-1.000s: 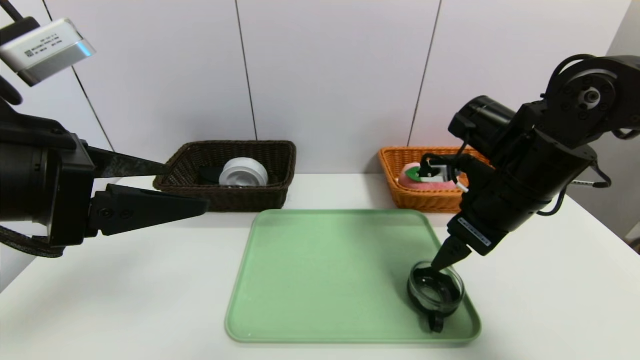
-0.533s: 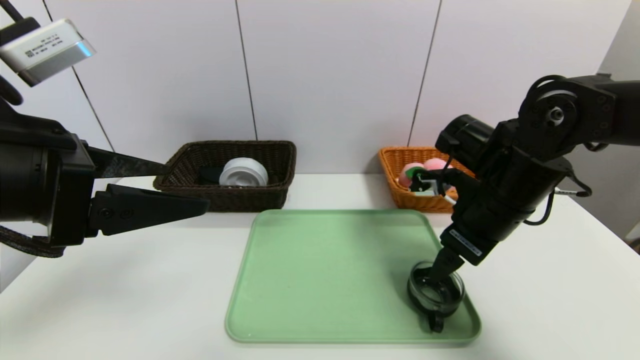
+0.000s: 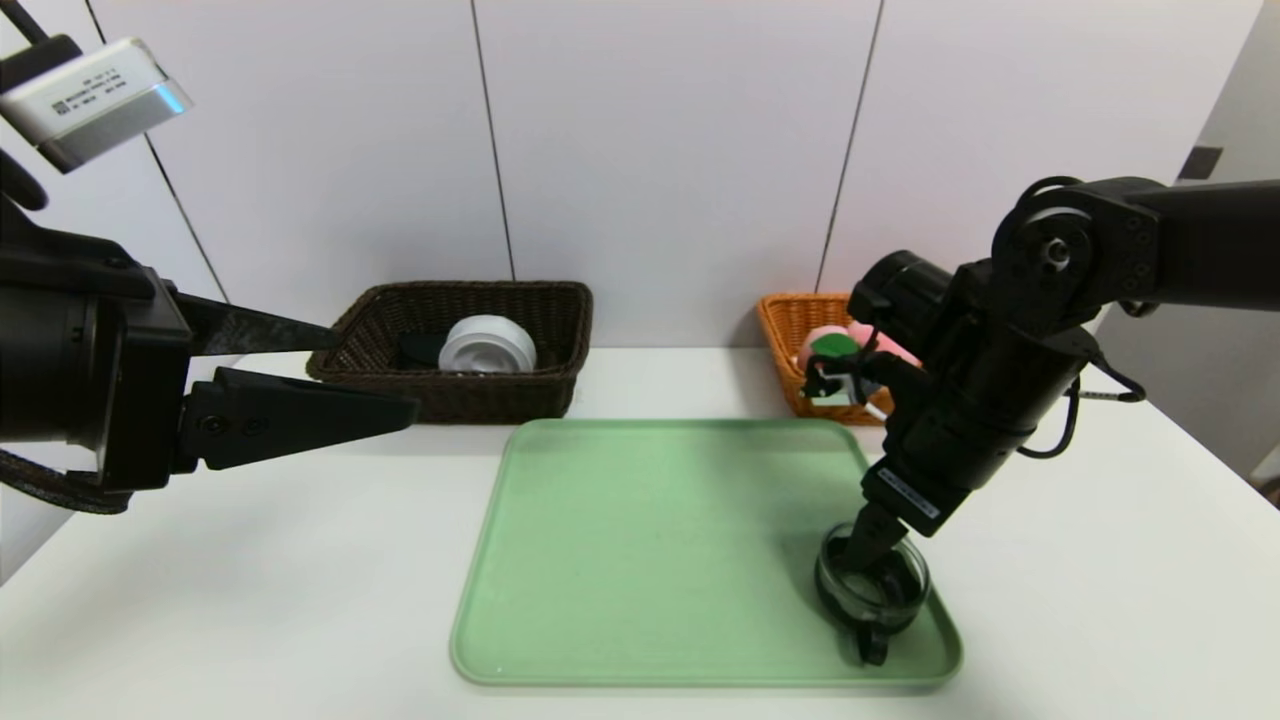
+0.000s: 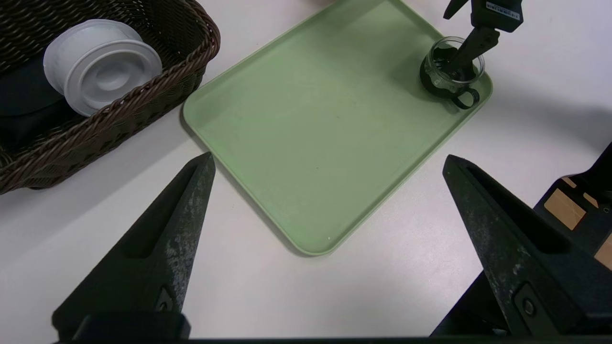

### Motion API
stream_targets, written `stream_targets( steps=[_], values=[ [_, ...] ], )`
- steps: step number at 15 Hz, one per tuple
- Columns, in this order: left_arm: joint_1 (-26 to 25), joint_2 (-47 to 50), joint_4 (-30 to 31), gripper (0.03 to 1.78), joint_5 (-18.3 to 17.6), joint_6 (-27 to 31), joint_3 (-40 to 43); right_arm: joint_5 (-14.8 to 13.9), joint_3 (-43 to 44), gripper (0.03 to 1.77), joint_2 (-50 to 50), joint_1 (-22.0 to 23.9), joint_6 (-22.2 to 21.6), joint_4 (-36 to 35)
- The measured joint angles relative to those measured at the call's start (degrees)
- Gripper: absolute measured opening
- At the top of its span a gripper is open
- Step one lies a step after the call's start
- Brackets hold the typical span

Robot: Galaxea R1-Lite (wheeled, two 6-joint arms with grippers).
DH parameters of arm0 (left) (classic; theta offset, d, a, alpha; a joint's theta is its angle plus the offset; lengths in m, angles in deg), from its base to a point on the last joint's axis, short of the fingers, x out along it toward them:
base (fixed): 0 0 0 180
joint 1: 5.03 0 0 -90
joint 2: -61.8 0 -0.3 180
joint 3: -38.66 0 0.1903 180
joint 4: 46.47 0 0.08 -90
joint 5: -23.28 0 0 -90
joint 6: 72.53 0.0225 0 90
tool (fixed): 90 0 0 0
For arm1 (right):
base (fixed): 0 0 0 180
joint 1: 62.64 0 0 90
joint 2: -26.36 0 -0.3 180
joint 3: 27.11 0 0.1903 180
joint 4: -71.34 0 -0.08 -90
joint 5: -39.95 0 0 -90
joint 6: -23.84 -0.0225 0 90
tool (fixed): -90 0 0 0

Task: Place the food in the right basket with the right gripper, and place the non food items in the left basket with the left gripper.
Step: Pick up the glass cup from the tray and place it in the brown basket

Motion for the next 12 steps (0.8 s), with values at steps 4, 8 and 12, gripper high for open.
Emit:
stream_targets(
  steps=[4,8,12],
  values=[
    [0.00,-0.41,1.12,1.69,-0.05,-0.07,0.00,0.00,0.24,1.70,-1.04,0.57,0.02,0.30],
    [0.00,-0.63,1.34,1.69,-0.06,-0.05,0.11,0.02,-0.39,1.70,-1.21,0.44,-0.02,0.24],
    [0.04,-0.66,1.71,1.69,-0.16,0.00,0.91,-0.05,-0.48,1.70,-0.18,-0.02,-0.02,0.06]
  ],
)
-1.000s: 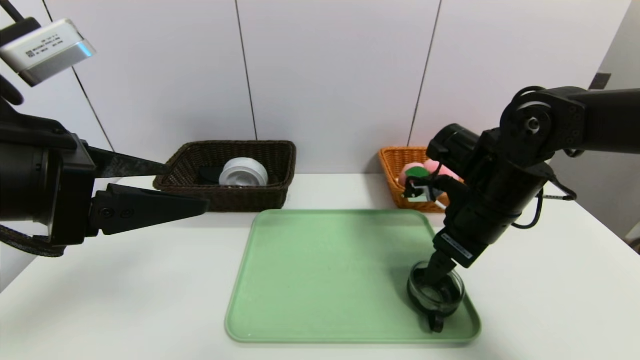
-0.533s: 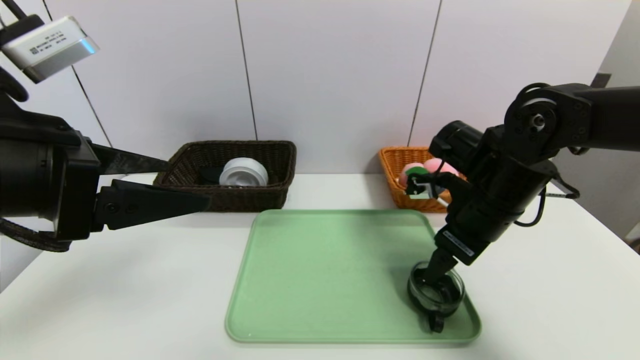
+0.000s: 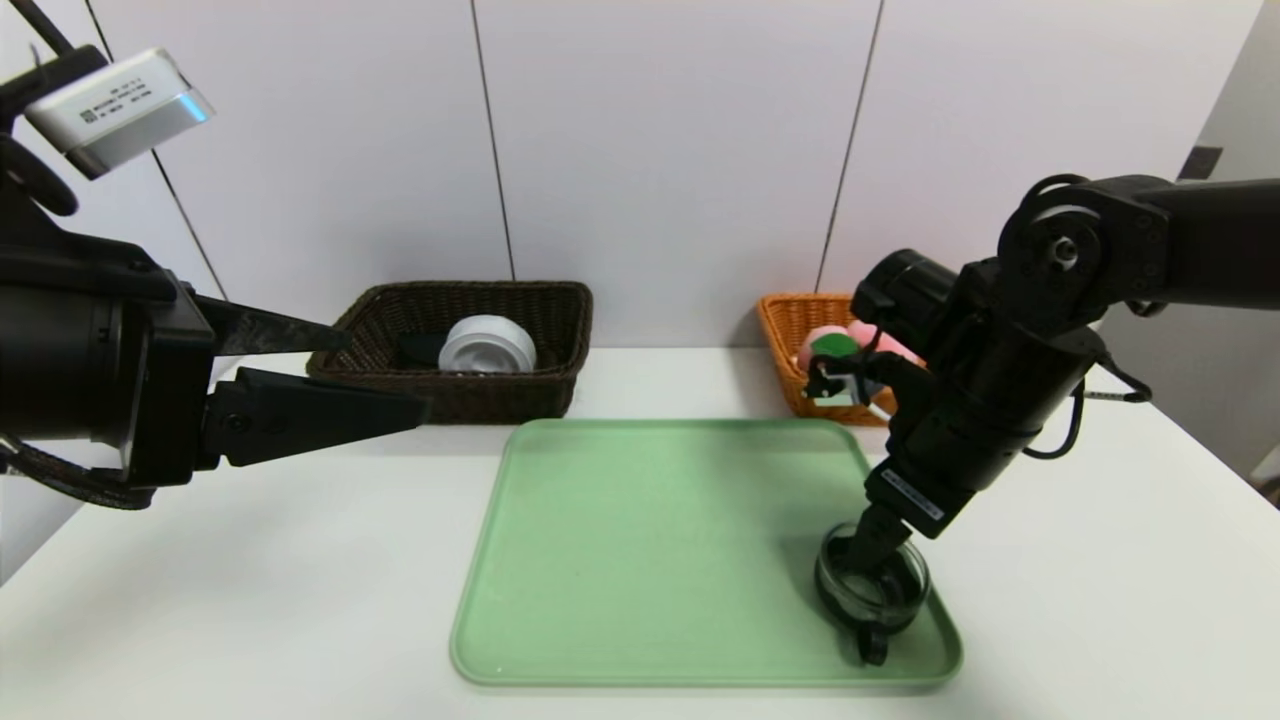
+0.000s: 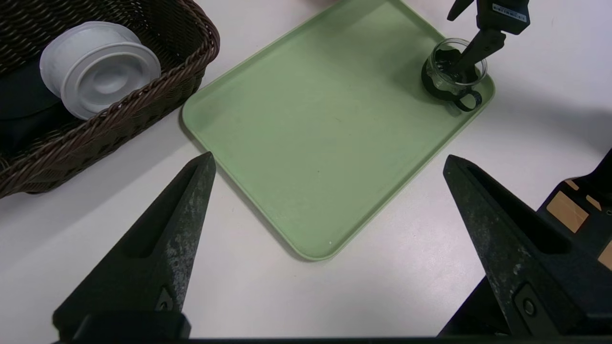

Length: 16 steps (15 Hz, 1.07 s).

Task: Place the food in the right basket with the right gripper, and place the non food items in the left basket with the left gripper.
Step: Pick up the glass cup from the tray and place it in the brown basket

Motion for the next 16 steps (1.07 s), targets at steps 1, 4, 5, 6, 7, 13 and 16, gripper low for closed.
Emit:
stream_targets(
  steps=[1,4,5,6,7,13,16],
  values=[
    [0.00,0.00,0.41,1.69,-0.01,0.01,0.22,0.00,0.00,1.70,0.33,0.00,0.05,-0.01],
    [0.00,-0.04,0.66,1.69,-0.01,0.00,0.74,0.05,0.05,1.70,1.15,-0.09,0.07,-0.12],
    [0.00,-0.04,0.66,1.69,0.00,0.00,0.79,0.00,0.11,1.70,1.38,-0.06,0.10,-0.10],
    [0.00,-0.06,0.63,1.69,0.00,-0.02,0.84,-0.22,0.13,1.70,1.57,-0.06,0.10,-0.10],
    [0.00,-0.06,0.66,1.69,0.00,-0.02,0.85,-0.85,0.15,1.70,1.73,-0.06,0.21,-0.12],
    [0.00,-0.06,0.63,1.69,-0.01,-0.07,0.85,-1.79,0.15,1.70,2.26,-0.39,0.71,-0.10],
    [-0.01,-0.06,0.68,1.69,0.00,-0.05,0.85,-1.85,0.09,1.19,2.26,-0.85,0.63,-0.04]
  ],
)
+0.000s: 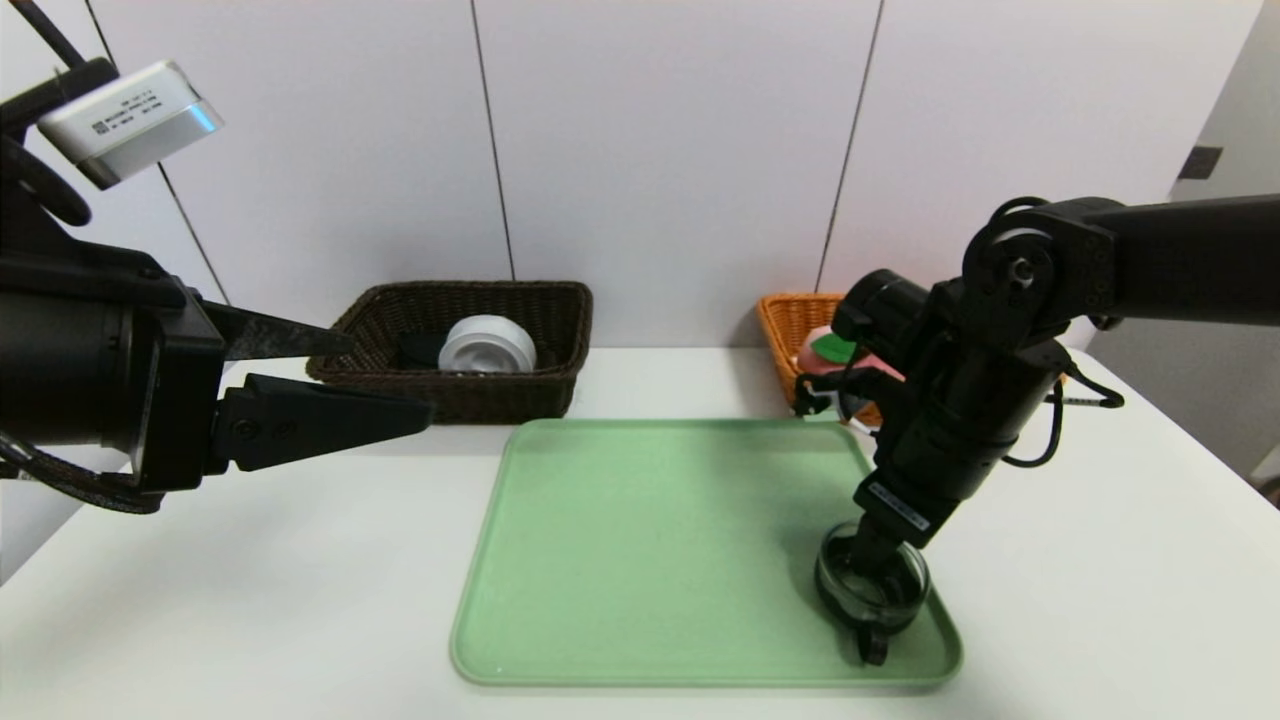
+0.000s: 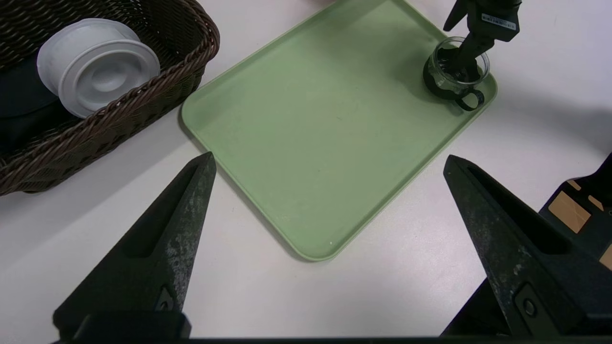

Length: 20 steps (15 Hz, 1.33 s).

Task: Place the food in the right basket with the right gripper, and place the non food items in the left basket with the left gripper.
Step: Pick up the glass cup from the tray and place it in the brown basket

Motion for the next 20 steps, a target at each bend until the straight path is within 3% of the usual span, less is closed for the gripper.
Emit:
stream_targets(
  steps=[4,6,17,20],
  values=[
    [-0.02,0.00,0.00,1.69,0.05,-0.02,-0.01,0.06,-0.11,0.75,0.00,-0.61,-0.01,0.13],
    [-0.05,0.00,0.00,1.69,0.10,-0.02,-0.01,0.11,-0.37,0.11,-0.02,-1.00,-0.04,0.20],
    [-0.02,0.13,-0.02,1.69,0.16,-0.04,-0.09,0.72,4.24,0.07,-3.52,-1.38,-1.17,0.02],
    [-0.02,0.13,0.00,1.69,0.16,-0.02,-0.17,0.74,9.07,0.07,-5.24,-2.43,-4.58,-0.02]
  ],
)
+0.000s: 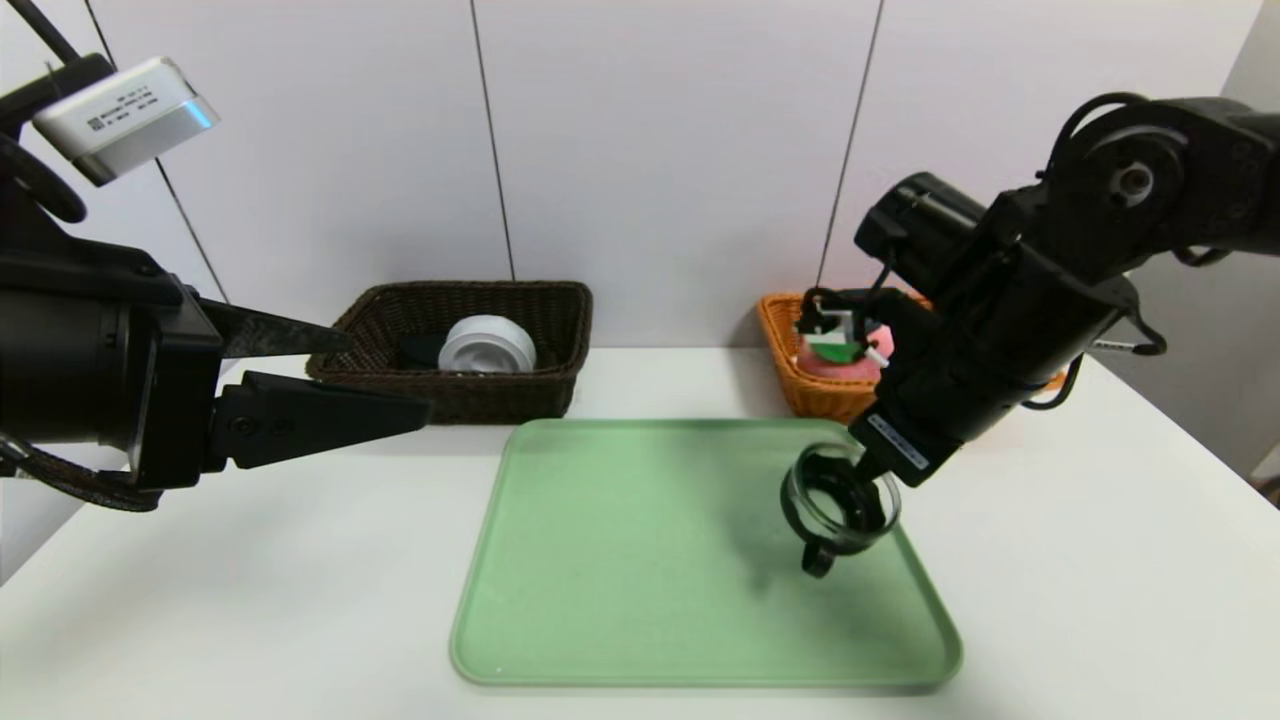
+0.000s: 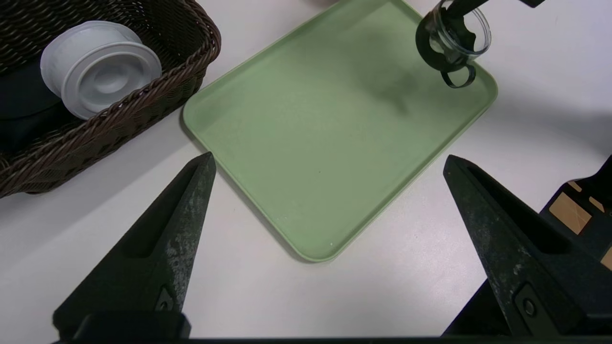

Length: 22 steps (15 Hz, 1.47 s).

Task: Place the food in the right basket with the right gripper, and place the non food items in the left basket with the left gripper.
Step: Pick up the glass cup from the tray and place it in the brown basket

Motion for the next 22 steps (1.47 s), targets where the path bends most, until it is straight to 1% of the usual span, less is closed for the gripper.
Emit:
stream_targets(
  steps=[2,4,7,11,14,18,20,22],
  values=[
    [0.00,-0.02,0.00,1.69,0.09,-0.09,0.00,-0.09,4.60,0.07,0.20,-1.11,-2.58,-0.33],
    [-0.02,-0.07,0.00,1.69,0.15,-0.23,0.00,-0.13,6.89,0.07,1.40,-2.40,-4.19,-5.05],
    [-0.09,-0.11,0.00,1.69,0.22,-0.44,0.00,-0.20,7.52,0.07,3.97,-4.74,-7.36,-17.29],
    [-0.09,0.15,-0.02,1.69,0.04,-0.41,0.17,-0.11,7.61,0.07,6.29,-6.57,-9.97,-33.19],
    [0.00,0.67,-0.02,1.69,0.00,-0.09,0.17,-1.23,7.63,0.07,8.77,-8.05,-10.06,-44.96],
    [0.00,1.13,-0.05,1.69,0.17,0.00,0.20,-5.08,7.66,0.07,12.96,-11.52,-9.53,-58.77],
    [0.00,1.30,-0.02,1.69,0.17,-0.09,0.05,-6.29,7.83,0.07,15.93,-13.26,-7.19,-65.65],
    [-0.07,1.63,-0.05,1.69,0.26,-0.09,0.30,-6.50,7.98,0.07,18.83,-14.36,-5.13,-70.56]
  ],
)
